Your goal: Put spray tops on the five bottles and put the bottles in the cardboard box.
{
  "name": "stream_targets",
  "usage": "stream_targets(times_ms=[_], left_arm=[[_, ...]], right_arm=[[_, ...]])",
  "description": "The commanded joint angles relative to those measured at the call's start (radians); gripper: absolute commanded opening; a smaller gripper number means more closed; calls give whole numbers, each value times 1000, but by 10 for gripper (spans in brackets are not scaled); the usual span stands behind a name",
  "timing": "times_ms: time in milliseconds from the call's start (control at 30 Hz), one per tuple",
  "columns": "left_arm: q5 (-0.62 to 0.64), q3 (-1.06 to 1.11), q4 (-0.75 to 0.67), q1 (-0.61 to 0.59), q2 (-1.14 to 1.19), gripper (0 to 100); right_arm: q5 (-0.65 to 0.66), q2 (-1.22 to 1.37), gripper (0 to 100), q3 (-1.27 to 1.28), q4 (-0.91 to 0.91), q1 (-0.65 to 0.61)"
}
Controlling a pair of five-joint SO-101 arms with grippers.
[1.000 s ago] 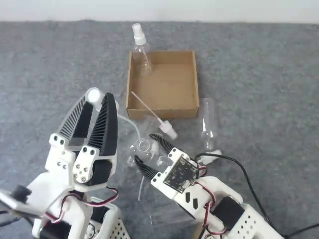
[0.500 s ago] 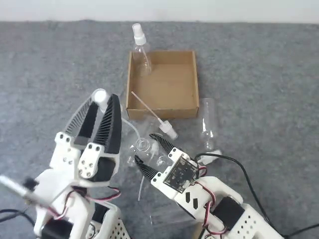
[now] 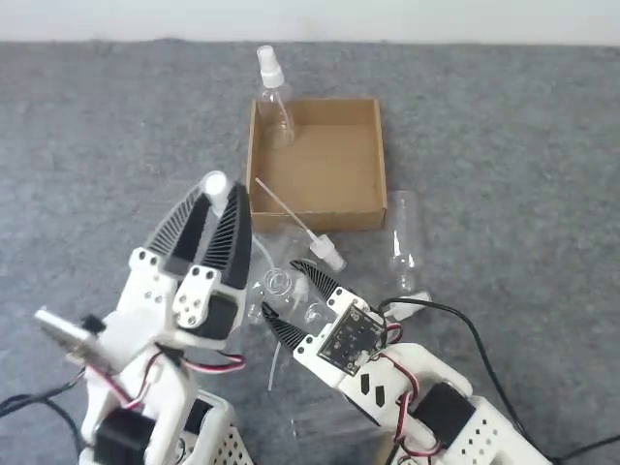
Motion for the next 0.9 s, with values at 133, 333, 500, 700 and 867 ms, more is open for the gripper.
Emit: stream_targets(times_ms=[133, 333, 500, 700, 867], left_arm=[[5, 38, 6, 6, -18, 13], [5, 71, 3, 18, -17, 13], [-84, 90, 2, 94, -17, 13], [-98, 119, 2, 127, -15, 13], [-153, 142, 5, 190, -15, 13]], right_arm=[[6, -21, 80, -18, -33, 54], [5, -21, 80, -21, -33, 85], [8, -21, 80, -20, -31, 110], [6, -21, 80, -26, -33, 171], [6, -22, 80, -26, -25, 174]])
